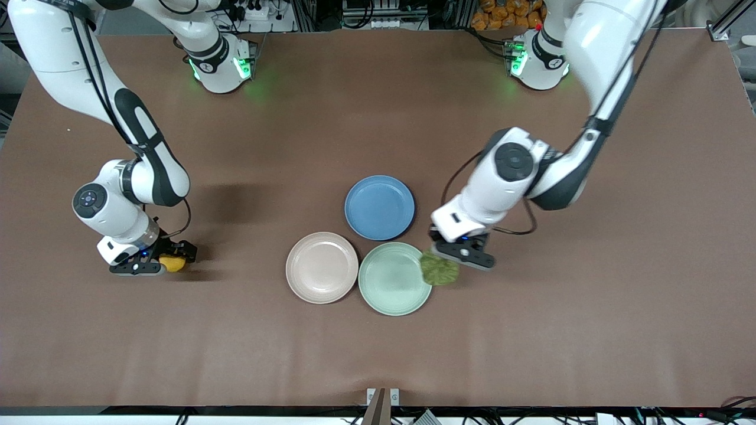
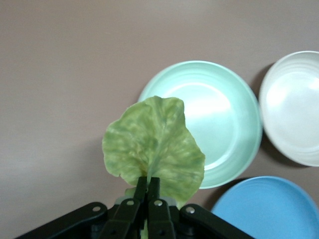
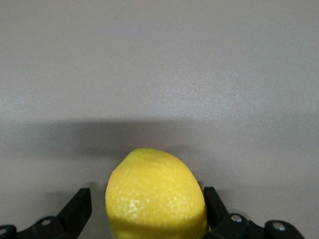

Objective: Place lemon and lettuce in plates
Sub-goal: 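Carry the lettuce over the green plate while the right gripper grasps the lemon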

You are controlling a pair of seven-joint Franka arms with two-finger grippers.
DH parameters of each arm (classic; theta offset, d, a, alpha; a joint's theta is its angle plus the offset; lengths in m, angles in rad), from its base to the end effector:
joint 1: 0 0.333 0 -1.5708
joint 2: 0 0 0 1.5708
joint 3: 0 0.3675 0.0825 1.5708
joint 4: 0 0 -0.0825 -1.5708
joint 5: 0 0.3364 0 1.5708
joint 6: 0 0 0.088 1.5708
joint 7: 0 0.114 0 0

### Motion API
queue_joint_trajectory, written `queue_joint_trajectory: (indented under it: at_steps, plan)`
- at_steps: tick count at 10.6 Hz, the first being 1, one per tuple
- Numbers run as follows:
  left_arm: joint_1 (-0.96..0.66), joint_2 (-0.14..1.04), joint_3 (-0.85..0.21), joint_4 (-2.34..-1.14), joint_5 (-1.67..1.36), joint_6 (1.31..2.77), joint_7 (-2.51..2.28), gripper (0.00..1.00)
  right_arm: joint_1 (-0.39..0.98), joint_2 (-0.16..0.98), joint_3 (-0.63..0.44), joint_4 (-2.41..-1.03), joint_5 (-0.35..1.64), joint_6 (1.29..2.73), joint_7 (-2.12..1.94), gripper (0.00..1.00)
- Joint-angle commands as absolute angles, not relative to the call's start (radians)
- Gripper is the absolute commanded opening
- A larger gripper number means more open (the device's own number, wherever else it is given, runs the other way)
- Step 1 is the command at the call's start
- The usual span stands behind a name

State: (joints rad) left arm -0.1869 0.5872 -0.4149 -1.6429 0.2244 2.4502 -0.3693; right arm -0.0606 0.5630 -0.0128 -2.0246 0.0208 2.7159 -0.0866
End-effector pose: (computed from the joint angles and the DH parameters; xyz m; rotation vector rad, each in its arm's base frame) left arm 0.6061 -0.3463 0.3869 2.9192 -0.4306 0.3279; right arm 0.6133 -0.0451 0.2553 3.1280 -0.0043 0.2008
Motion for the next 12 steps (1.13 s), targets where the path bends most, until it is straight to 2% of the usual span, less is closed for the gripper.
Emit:
queue_joint_trajectory:
  at_steps: [1, 3, 4, 5, 7, 8, 9, 11, 12]
  plan:
    - [-0.285, 0.681, -0.368, -1.549, 0.249, 2.492, -0.472, 0.00, -0.071, 0.591, -0.005, -2.006, 0.035, 2.744, -0.106, 1.00]
    - [-0.308, 0.722, -0.362, -1.549, 0.248, 2.577, -0.517, 0.00, -0.071, 0.594, -0.005, -2.008, 0.035, 2.746, -0.110, 1.00]
    - [-0.314, 0.741, -0.361, -1.551, 0.249, 2.618, -0.540, 0.00, -0.071, 0.594, -0.005, -2.006, 0.034, 2.746, -0.112, 0.94]
    - [-0.342, 0.761, -0.347, -1.548, 0.249, 2.637, -0.581, 0.00, -0.072, 0.595, -0.005, -2.006, 0.032, 2.746, -0.129, 0.82]
    - [-0.379, 0.767, -0.296, -1.549, 0.249, 2.643, -0.586, 0.52, -0.071, 0.594, -0.005, -2.002, 0.034, 2.744, -0.138, 0.57]
    - [-0.380, 0.772, -0.296, -1.551, 0.250, 2.643, -0.586, 0.96, -0.068, 0.592, -0.005, -1.990, 0.034, 2.732, -0.135, 0.48]
    - [-0.397, 0.770, -0.292, -1.549, 0.250, 2.643, -0.589, 1.00, -0.064, 0.591, -0.005, -1.988, 0.034, 2.732, -0.133, 0.43]
    - [-0.399, 0.752, -0.267, -1.548, 0.249, 2.643, -0.592, 1.00, -0.057, 0.588, -0.003, -1.977, 0.034, 2.720, -0.129, 0.43]
    - [-0.382, 0.724, -0.265, -1.549, 0.252, 2.640, -0.591, 1.00, -0.054, 0.581, -0.002, -1.955, 0.035, 2.665, -0.126, 0.42]
